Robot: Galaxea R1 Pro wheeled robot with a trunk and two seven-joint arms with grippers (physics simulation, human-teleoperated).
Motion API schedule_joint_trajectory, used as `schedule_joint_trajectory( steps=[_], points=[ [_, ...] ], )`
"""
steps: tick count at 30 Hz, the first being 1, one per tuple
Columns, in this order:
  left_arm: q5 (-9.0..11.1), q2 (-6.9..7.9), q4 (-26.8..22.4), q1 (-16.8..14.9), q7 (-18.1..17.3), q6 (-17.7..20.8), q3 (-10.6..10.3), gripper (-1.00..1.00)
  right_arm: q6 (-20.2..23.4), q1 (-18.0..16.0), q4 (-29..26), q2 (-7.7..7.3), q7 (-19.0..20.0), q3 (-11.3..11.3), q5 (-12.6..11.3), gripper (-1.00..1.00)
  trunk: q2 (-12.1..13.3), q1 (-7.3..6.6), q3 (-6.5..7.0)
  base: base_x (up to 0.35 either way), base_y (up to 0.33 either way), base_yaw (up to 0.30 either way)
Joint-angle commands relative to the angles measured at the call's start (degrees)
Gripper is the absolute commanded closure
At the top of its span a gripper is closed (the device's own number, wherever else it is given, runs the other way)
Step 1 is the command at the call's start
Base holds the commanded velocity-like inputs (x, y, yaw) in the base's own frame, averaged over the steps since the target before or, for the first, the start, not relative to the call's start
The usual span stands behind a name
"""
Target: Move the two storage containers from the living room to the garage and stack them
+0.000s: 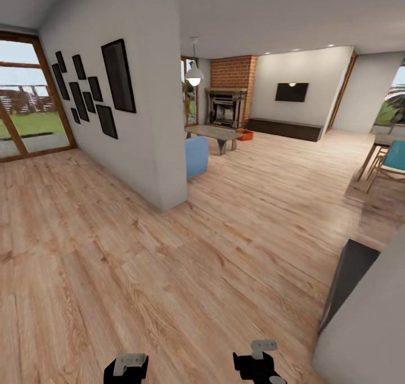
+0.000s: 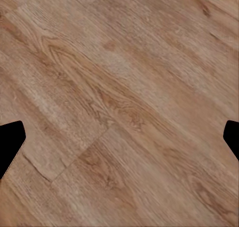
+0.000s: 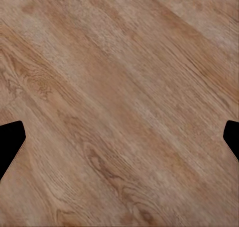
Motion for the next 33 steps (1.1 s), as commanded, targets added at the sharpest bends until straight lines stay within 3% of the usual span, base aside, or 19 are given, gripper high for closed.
schedule_joint_trajectory(
  steps=[1,9,33],
  points=[
    [0.03,-0.02,0.06,-0.04,-0.11,-0.18,0.15,-1.00,-0.18,-0.04,0.05,0.00,-0.10,0.09,0.05,-1.00,-0.03,0.04,-0.06,0.346,0.000,0.138],
    [0.03,-0.02,0.06,-0.04,-0.11,-0.18,0.15,-1.00,-0.18,-0.05,0.08,0.00,-0.09,0.09,0.04,-1.00,-0.03,0.04,-0.06,0.346,0.000,0.108],
    [0.03,-0.02,0.06,-0.04,-0.11,-0.17,0.15,-1.00,-0.16,-0.03,0.05,0.00,-0.09,0.09,0.04,-1.00,-0.03,0.04,-0.06,0.346,0.000,0.004]
  ],
)
